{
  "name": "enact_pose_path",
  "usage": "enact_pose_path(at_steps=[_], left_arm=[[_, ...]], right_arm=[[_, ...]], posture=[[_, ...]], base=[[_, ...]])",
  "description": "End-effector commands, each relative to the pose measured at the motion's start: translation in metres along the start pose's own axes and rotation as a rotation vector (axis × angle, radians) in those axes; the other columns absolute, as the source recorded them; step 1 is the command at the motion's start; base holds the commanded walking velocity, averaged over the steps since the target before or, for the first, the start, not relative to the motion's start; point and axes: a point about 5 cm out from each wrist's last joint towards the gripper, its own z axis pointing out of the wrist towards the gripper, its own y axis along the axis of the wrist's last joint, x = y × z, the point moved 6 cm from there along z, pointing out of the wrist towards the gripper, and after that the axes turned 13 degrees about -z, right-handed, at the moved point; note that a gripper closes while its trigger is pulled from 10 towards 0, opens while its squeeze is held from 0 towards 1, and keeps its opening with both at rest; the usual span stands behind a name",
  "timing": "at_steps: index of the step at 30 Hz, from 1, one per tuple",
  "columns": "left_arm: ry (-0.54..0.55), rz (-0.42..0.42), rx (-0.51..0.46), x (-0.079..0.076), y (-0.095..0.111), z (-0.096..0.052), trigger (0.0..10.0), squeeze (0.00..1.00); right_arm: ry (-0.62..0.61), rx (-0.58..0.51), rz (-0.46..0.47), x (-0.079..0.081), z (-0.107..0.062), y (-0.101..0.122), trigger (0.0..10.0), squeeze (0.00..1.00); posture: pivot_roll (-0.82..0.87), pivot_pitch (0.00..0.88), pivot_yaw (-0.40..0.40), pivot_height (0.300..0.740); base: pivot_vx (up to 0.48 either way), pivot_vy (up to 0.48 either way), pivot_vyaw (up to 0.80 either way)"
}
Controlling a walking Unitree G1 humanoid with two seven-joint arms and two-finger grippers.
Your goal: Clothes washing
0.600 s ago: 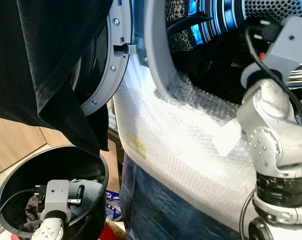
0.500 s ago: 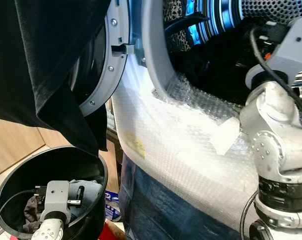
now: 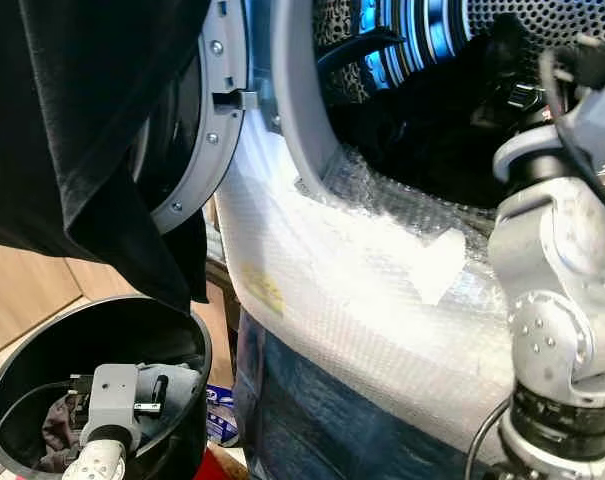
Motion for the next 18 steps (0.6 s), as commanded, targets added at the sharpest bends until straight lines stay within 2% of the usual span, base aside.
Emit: enact_pose_path(at_steps=[1, 2, 3, 4, 5, 6, 7, 8, 9, 10, 11, 12, 13, 14, 15, 16, 18], left_arm=[[-0.003, -0.002, 0.057, 0.0, -0.017, -0.004, 10.0, 0.0], [-0.002, 0.0, 0.059, 0.001, -0.018, -0.004, 10.0, 0.0], [-0.003, 0.001, 0.059, 0.001, -0.018, -0.004, 10.0, 0.0], [0.002, -0.004, 0.048, 0.002, -0.016, -0.004, 10.0, 0.0], [0.004, -0.006, 0.045, 0.002, -0.015, -0.004, 10.0, 0.0], [0.014, -0.015, 0.029, 0.004, -0.012, -0.004, 10.0, 0.0], [0.02, -0.019, 0.016, 0.006, -0.009, -0.004, 10.0, 0.0], [0.02, -0.019, 0.016, 0.006, -0.009, -0.004, 10.0, 0.0], [0.034, -0.024, -0.007, 0.009, -0.005, -0.005, 10.0, 0.0], [0.046, -0.024, -0.022, 0.011, -0.002, -0.005, 10.0, 0.0], [0.046, -0.024, -0.022, 0.011, -0.002, -0.005, 10.0, 0.0], [0.07, -0.03, -0.049, 0.015, 0.003, -0.006, 10.0, 0.0], [0.085, -0.036, -0.063, 0.018, 0.006, -0.006, 10.0, 0.0], [0.085, -0.036, -0.063, 0.018, 0.006, -0.006, 10.0, 0.0], [0.102, -0.055, -0.074, 0.022, 0.008, -0.006, 10.0, 0.0], [0.107, -0.069, -0.087, 0.023, 0.01, -0.005, 10.0, 0.0], [0.102, -0.065, -0.09, 0.021, 0.011, -0.005, 10.0, 0.0]], right_arm=[[0.081, -0.028, 0.148, 0.012, -0.005, 0.008, 10.0, 0.0], [0.139, -0.028, 0.222, 0.02, -0.008, 0.01, 10.0, 0.0], [0.152, -0.031, 0.231, 0.022, -0.009, 0.01, 10.0, 0.0], [0.243, -0.034, 0.334, 0.032, -0.014, 0.014, 10.0, 0.0], [0.268, -0.036, 0.362, 0.035, -0.016, 0.015, 10.0, 0.0], [0.393, -0.043, 0.436, 0.05, -0.025, 0.021, 10.0, 0.0], [0.469, -0.055, 0.456, 0.058, -0.031, 0.027, 10.0, 0.0], [0.469, -0.055, 0.456, 0.058, -0.031, 0.027, 10.0, 0.0], [0.635, -0.08, 0.543, 0.075, -0.048, 0.04, 10.0, 0.0], [0.752, -0.109, 0.621, 0.085, -0.061, 0.052, 10.0, 0.0], [0.752, -0.109, 0.621, 0.085, -0.061, 0.052, 10.0, 0.0], [0.9, -0.136, 0.701, 0.092, -0.082, 0.066, 10.0, 0.0], [0.975, -0.149, 0.741, 0.093, -0.093, 0.072, 10.0, 0.0], [0.975, -0.149, 0.741, 0.093, -0.093, 0.072, 10.0, 0.0], [1.085, -0.109, 0.796, 0.096, -0.11, 0.07, 10.0, 0.0], [1.196, -0.096, 0.794, 0.097, -0.131, 0.065, 10.0, 0.0], [1.275, -0.052, 0.79, 0.098, -0.149, 0.056, 10.0, 0.0]], posture=[[0.0, 0.05, -0.038, 0.74], [0.0, 0.047, -0.04, 0.74], [0.0, 0.047, -0.04, 0.74], [0.01, 0.049, -0.041, 0.74], [0.01, 0.049, -0.041, 0.74], [0.01, 0.051, -0.043, 0.74], [0.01, 0.052, -0.043, 0.74], [0.01, 0.052, -0.043, 0.74], [0.01, 0.056, -0.043, 0.74], [0.01, 0.056, -0.043, 0.74], [0.01, 0.056, -0.043, 0.74], [0.01, 0.056, -0.043, 0.74], [0.01, 0.057, -0.044, 0.74], [0.01, 0.057, -0.044, 0.74], [0.01, 0.058, -0.044, 0.74], [0.01, 0.061, -0.043, 0.74], [0.01, 0.058, -0.044, 0.74]], base=[[0.0, 0.0, 0.0], [0.0, 0.0, 0.0], [0.0, 0.0, 0.0], [0.0, 0.0, 0.0], [0.0, 0.0, 0.0], [0.0, 0.0, 0.0], [0.0, 0.0, 0.0], [0.0, 0.0, 0.0], [0.0, 0.0, 0.0], [0.0, 0.0, 0.0], [0.0, 0.0, 0.0], [0.0, 0.0, 0.0], [0.0, 0.0, 0.0], [0.0, 0.0, 0.0], [0.0, 0.0, 0.0], [0.0, 0.0, 0.0], [0.0, 0.0, 0.0]])
